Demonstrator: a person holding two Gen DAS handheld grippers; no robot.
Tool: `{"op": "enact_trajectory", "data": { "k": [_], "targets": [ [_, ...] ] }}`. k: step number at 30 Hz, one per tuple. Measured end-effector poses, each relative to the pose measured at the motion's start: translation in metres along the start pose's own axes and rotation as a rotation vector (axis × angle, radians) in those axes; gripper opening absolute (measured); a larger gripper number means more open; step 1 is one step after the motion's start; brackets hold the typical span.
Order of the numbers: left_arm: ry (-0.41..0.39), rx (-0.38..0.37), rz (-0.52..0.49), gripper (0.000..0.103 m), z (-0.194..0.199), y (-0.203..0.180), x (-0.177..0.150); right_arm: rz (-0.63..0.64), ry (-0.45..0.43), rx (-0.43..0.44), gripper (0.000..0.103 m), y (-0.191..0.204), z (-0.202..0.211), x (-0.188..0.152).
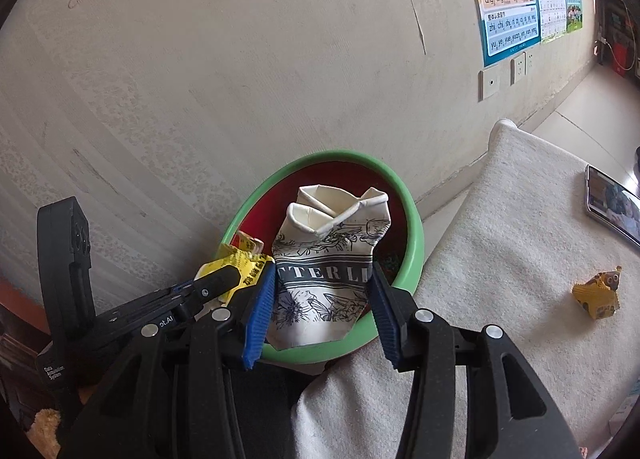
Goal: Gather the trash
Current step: 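Open the left tool over the bin while the right tool opens, dropping the carton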
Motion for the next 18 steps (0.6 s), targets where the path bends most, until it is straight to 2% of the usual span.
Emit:
{"op": "enact_trajectory", "data": {
  "k": [4, 7, 8, 13, 18],
  "targets": [
    [-0.001, 0.001, -0.006, 0.022, -0.001, -0.002, 0.001, 0.002, -0.005, 0.009, 0.045, 0.002, -0.001, 0.002],
    [-0.013, 0.004, 0.003, 0.043, 0.001, -0.001, 0.002, 0.007, -0.016, 0.01, 0.047, 0.003, 0.0, 0.004],
    [-0.018, 0.004, 0.006, 0.045, 0.002, -0.001, 0.002, 0.004, -0.019, 0.012, 0.052, 0.003, 0.002, 0.004],
    [-0.013, 0.013, 0.015, 0.045, 0.004, 0.002, -0.002, -0.026, -0.046, 0.012, 0.054, -0.007, 0.021, -0.001],
    [-0.008, 0.021, -0.016, 0.045, 0.008, -0.006, -0.013, -0.058, -0.088, -0.047, 0.058, -0.041, 0.065, -0.019]
  ]
}}
Point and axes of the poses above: each gripper's, at about its wrist camera, not at the fingertips, and z roughly against the way its jaws point, y to its left, x to its top, the point moved 8 cm from there along -z, roughly the way its jaws point, and after that the axes turned 7 degrees about z, right-handed, at the moved point
